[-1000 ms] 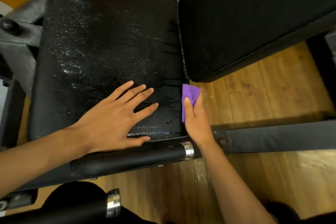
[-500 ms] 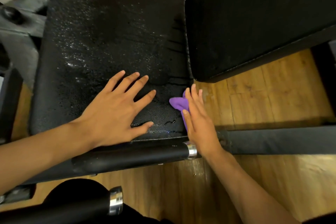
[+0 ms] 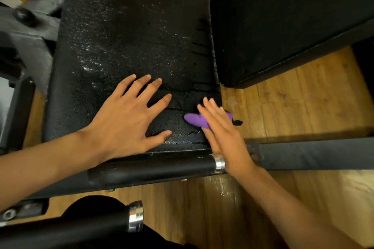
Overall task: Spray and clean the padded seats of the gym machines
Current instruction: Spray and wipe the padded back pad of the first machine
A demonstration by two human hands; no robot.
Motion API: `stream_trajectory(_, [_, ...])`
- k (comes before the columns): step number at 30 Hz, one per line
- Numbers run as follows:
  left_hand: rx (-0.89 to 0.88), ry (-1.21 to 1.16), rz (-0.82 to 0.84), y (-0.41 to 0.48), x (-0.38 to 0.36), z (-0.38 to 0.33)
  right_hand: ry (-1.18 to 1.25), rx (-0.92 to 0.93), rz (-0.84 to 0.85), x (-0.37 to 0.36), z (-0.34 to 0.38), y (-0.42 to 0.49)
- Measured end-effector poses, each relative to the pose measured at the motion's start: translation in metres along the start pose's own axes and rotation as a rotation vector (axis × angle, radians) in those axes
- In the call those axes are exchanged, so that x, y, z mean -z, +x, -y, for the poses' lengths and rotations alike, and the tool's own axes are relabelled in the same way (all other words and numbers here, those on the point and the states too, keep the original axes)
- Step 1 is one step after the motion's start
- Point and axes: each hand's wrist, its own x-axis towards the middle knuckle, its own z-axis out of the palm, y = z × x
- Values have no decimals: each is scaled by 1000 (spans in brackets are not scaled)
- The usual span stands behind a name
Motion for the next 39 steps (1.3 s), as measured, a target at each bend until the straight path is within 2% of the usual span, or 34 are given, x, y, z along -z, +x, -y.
stream_trajectory(3, [21,-3,1,-12,0,6,-20,49,39,6,-2,7])
stream_trajectory(6, [69,-24,-9,-14,-1,6,10,-25,33,7,6,35])
stream_trajectory(16, [98,3,-23,-7,-5,3,-9,-176,-113,5,8,140])
stream_trajectory(20, [85,7,-13,-11,-5,4,-28,-256,-154,-1,22,114])
stream_trajectory(24, [69,0,-7,-17,-5,10,34,-301,-45,3,36,53])
stream_trajectory(28, [95,5,-28,-22,-2,13,34,-226,65,15,31,44])
stream_trajectory(35, [162,11,-23,-15,-6,8,-124,-398,-151,-6,35,112])
stream_trajectory(39, [165,7,-34,-13,-7,8,-118,-416,-161,-2,27,161])
